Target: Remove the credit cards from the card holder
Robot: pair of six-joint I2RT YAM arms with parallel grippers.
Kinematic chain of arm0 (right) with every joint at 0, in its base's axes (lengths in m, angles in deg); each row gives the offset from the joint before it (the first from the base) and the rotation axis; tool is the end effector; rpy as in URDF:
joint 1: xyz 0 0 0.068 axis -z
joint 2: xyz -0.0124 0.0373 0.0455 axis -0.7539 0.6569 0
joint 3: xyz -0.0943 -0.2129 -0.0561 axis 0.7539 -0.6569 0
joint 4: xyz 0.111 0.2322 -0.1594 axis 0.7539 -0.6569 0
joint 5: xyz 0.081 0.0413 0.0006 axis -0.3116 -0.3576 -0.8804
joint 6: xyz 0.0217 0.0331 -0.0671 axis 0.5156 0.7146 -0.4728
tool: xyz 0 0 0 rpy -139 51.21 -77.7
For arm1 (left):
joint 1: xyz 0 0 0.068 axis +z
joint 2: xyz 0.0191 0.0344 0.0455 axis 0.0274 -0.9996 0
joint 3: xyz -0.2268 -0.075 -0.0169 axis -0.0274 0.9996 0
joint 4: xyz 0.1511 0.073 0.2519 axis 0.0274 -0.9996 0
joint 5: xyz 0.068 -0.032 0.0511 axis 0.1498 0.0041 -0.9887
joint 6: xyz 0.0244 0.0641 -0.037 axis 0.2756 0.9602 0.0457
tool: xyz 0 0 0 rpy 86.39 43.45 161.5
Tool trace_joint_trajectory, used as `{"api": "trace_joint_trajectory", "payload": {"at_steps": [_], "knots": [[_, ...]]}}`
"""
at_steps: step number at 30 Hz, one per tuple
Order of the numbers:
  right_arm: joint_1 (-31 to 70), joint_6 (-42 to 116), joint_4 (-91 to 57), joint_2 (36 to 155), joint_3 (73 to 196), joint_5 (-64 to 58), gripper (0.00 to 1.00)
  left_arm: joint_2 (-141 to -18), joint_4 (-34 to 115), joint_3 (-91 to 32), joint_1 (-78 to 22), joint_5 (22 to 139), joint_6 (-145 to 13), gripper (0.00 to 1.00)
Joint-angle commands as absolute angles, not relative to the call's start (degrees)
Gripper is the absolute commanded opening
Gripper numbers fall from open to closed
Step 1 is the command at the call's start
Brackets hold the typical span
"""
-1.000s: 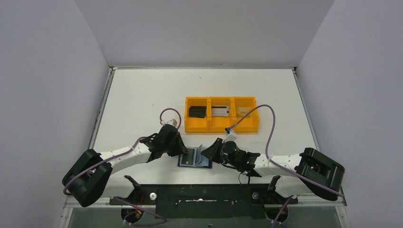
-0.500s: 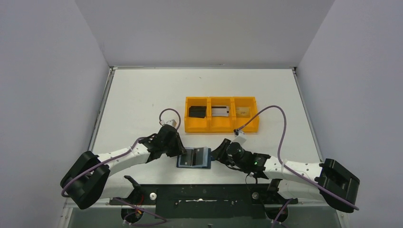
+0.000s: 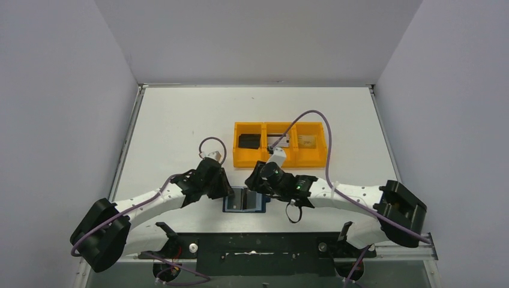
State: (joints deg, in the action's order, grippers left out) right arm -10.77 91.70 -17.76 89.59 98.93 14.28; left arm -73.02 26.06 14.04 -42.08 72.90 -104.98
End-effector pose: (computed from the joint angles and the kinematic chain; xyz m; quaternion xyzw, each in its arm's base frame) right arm 0.1835 0.2921 0.1351 0.0510 0.8901 0.3520 0.2850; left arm 0.2142 -0.1839 0.0761 -0.0787 0.9433 -0.2334 0.2225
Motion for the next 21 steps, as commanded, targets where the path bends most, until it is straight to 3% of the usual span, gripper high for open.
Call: {"api": "trace_joint_trajectory", "payload": {"at_steps": [1, 6, 21], "knots": [[-13.11, 89.62, -23.01, 96.59, 104.94, 16.27, 0.3, -70.44, 25.43, 13.04, -42.1, 72.86, -103.92, 0.25], [-15.33, 94.29, -30.85, 101.17, 105.04, 21.06, 0.28, -68.75, 25.39, 13.13, -42.13, 74.07, -103.67, 0.26], [-15.73, 102.66, -29.03, 108.6, 98.08, 19.2, 0.24, -69.92, 32.82, 11.37, -42.18, 84.73, -100.32, 0.33]]}}
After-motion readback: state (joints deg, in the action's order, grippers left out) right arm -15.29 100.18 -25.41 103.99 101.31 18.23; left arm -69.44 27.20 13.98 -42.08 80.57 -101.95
